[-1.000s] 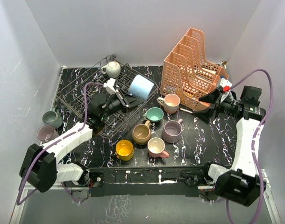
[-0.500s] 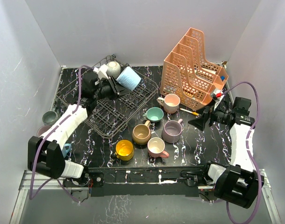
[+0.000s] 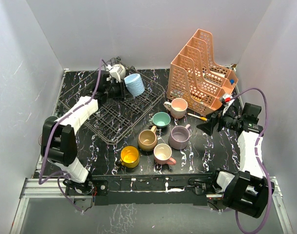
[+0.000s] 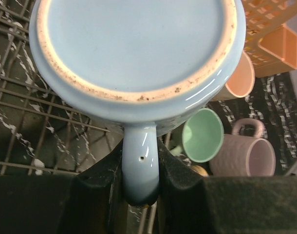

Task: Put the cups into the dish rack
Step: Turn the cup upside down in the dish rack.

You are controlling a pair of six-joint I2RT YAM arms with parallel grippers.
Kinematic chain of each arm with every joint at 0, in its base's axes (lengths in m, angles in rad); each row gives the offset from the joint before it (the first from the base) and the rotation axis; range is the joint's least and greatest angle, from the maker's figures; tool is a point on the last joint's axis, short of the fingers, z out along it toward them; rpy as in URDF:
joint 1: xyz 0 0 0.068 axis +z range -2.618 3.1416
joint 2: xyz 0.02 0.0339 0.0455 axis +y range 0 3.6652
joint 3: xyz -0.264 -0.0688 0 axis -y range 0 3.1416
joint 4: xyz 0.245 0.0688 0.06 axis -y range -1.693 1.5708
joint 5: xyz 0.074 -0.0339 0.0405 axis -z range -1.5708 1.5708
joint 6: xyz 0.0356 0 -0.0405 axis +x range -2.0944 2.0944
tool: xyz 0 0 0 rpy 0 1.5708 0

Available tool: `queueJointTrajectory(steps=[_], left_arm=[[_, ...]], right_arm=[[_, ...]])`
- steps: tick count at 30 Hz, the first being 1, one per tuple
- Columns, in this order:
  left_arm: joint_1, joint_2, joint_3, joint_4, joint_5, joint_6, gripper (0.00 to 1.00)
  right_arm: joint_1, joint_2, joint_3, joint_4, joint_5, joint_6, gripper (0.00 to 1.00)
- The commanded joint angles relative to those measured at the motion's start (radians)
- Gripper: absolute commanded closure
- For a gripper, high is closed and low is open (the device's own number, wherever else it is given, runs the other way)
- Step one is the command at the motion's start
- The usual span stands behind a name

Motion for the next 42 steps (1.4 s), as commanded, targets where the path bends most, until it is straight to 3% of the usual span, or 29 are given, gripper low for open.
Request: queueJointTrajectory(steps=[1, 27, 42], left_arm=[[0.007, 0.027, 0.101, 0.148, -0.008, 0.170, 1.00], [0.062, 0.356, 0.166, 0.513, -0.073, 0.497, 1.00], [0.078, 0.469, 0.213, 0.610, -0.108, 0.560, 1.00]], right_arm=[[-0.004, -0.020, 0.000, 0.072, 0.021, 0.022, 0.02], [-0.017, -0.014, -0.002, 0.099, 0.047, 0.033, 0.02], [-0.018, -0.003, -0.004, 0.099, 0.042, 0.031, 0.01]])
